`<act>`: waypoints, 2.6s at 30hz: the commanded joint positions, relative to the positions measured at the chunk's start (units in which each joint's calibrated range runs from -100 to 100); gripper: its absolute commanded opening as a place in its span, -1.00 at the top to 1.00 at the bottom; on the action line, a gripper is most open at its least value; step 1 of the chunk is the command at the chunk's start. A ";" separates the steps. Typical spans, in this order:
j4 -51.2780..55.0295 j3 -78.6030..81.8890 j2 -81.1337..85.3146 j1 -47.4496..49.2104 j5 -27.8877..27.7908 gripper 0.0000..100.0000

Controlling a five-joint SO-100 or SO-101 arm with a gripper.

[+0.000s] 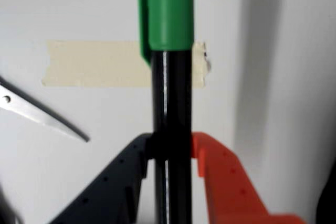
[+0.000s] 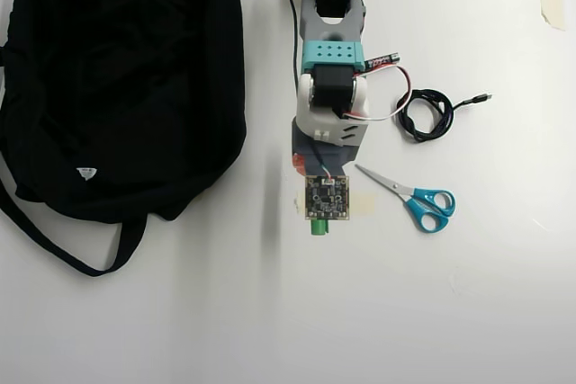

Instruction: Put the green marker into the black bag

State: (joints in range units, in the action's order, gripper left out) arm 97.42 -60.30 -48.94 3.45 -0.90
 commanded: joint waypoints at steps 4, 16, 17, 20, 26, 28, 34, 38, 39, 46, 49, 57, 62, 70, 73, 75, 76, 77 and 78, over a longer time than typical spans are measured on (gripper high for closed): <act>0.34 -1.88 1.39 -0.24 -0.20 0.96; 0.60 -2.32 1.39 -0.31 0.17 0.96; 0.68 -2.32 1.47 -0.39 0.22 0.96; 0.68 -2.32 1.47 -0.39 0.22 0.96; 0.68 -2.15 0.73 -0.54 -0.20 0.96; 0.68 -2.06 0.56 -0.54 -0.20 0.96; 0.68 -1.97 0.64 -0.46 0.12 0.96; 0.68 -1.70 0.56 -0.16 0.17 0.96; 0.68 -1.70 0.64 -0.09 0.17 0.96; -0.01 -1.61 1.39 0.06 0.22 0.96; -0.18 -1.61 1.56 -0.01 0.27 0.96; -1.30 -1.43 2.22 -0.09 0.33 0.96; -3.28 5.58 6.70 -0.24 0.33 0.96; -9.40 20.68 15.33 -1.28 0.33 0.96; -10.00 24.09 18.73 -3.08 0.33 0.96; -10.00 25.26 20.14 -3.90 0.33 0.96; -10.00 25.71 20.89 -4.13 0.33 0.96; -10.00 26.25 21.56 -4.43 0.33 0.96; -10.09 26.79 22.30 -4.72 0.33 0.96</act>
State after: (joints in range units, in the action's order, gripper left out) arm 88.15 -34.36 -32.92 -0.51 -0.71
